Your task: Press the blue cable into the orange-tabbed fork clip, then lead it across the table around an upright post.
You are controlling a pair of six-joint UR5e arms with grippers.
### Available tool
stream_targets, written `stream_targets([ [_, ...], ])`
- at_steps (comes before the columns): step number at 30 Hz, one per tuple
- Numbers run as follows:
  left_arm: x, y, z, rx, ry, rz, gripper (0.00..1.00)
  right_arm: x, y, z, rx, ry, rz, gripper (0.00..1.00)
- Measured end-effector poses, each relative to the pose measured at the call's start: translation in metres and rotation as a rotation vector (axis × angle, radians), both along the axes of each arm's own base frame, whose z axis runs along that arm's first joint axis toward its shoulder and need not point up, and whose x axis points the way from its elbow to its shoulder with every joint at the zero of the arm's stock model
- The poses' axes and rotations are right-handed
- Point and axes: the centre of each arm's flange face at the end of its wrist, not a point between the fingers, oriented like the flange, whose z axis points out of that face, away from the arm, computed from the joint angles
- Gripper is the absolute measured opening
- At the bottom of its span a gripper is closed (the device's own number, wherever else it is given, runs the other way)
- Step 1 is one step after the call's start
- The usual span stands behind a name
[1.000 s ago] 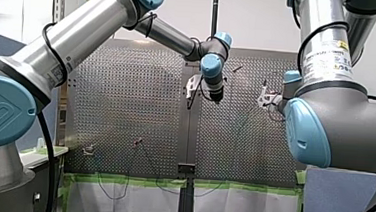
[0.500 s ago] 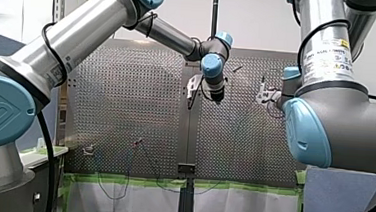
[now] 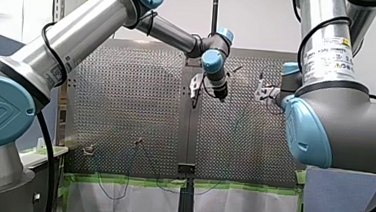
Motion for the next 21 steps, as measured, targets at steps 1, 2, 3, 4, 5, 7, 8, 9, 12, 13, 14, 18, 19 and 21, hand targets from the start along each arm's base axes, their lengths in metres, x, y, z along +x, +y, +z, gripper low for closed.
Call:
stream_targets([
  [1, 0.0, -0.001, 0.003, -0.009, 0.005, -0.005, 1.0, 0.0, 0.001, 0.0, 0.003, 0.005, 0.002, 0.0],
  [2, -0.001, -0.002, 0.007, -0.021, 0.012, -0.011, 1.0, 0.0, 0.002, 0.0, 0.005, 0.007, 0.002, 0.0],
  [3, -0.001, -0.003, 0.01, -0.03, 0.017, -0.015, 1.0, 0.0, 0.003, 0.0, 0.007, 0.009, 0.003, 0.0],
  [4, -0.001, -0.004, 0.013, -0.04, 0.023, -0.02, 1.0, 0.0, 0.004, 0.001, 0.008, 0.011, 0.003, 0.0],
  [5, -0.002, -0.005, 0.017, -0.052, 0.03, -0.026, 1.0, 0.0, 0.005, 0.001, 0.008, 0.011, 0.003, 0.0],
  [7, -0.002, -0.007, 0.023, -0.07, 0.04, -0.034, 1.0, -0.001, 0.009, 0.004, 0.005, 0.01, 0.002, 0.0],
  [8, -0.003, -0.008, 0.027, -0.081, 0.047, -0.04, 1.0, -0.001, 0.011, 0.005, 0.003, 0.008, 0.001, 0.0],
  [9, -0.003, -0.009, 0.03, -0.09, 0.052, -0.044, 1.0, -0.002, 0.013, 0.007, -0.001, 0.005, 0.001, 0.0],
  [12, -0.004, -0.011, 0.04, -0.119, 0.071, -0.058, 1.0, -0.002, 0.021, 0.015, -0.02, -0.017, 0.007, 0.0],
  [13, -0.004, -0.012, 0.043, -0.128, 0.077, -0.062, 1.0, -0.002, 0.023, 0.018, -0.029, -0.027, 0.011, 0.0],
  [14, -0.004, -0.012, 0.047, -0.141, 0.086, -0.067, 1.0, -0.002, 0.024, 0.021, -0.035, -0.035, 0.014, 0.0],
  [18, -0.006, -0.013, 0.056, -0.171, 0.119, -0.081, 1.0, -0.002, 0.027, 0.025, -0.048, -0.054, 0.022, 0.0],
  [19, -0.006, -0.012, 0.057, -0.176, 0.129, -0.084, 1.0, -0.002, 0.027, 0.026, -0.049, -0.056, 0.023, 0.0],
  [21, -0.007, -0.011, 0.057, -0.186, 0.155, -0.088, 1.0, -0.001, 0.027, 0.026, -0.05, -0.057, 0.025, 0.0],
])
